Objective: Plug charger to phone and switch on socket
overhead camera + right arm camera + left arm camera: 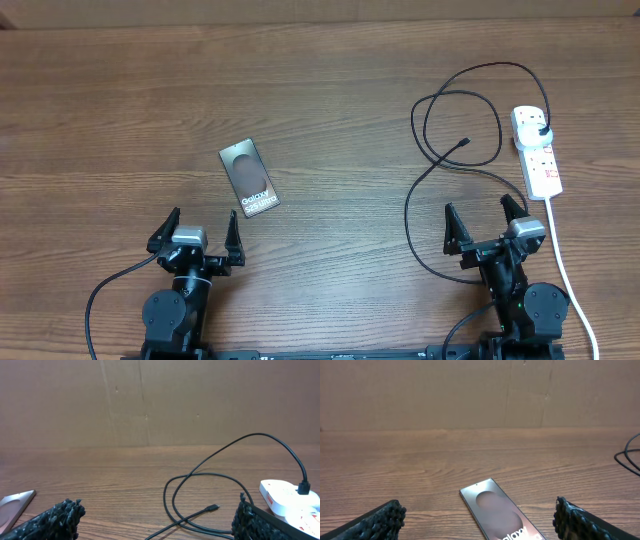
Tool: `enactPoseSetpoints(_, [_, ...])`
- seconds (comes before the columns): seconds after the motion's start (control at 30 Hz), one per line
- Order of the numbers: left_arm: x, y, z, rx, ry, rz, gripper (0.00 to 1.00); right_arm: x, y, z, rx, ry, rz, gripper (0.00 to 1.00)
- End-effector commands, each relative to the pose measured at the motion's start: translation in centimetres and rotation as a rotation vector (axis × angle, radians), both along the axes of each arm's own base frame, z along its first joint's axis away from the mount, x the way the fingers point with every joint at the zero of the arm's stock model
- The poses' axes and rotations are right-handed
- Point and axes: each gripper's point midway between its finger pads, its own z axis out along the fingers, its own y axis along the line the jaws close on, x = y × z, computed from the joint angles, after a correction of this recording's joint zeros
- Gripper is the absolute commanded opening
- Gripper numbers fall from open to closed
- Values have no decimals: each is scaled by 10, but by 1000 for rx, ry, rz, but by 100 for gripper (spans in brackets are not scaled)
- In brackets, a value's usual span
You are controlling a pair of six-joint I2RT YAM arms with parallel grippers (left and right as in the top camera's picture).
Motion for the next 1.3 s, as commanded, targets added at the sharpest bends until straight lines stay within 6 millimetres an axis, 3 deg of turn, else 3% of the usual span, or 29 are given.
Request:
enactPoseSetpoints(0.0, [-1,-3,1,21,-9,-19,100,0,2,-2,3,-1,10,100])
enactPoseSetpoints(1.27, [0,1,2,22,-13,6,100,0,2,-2,3,-1,11,100])
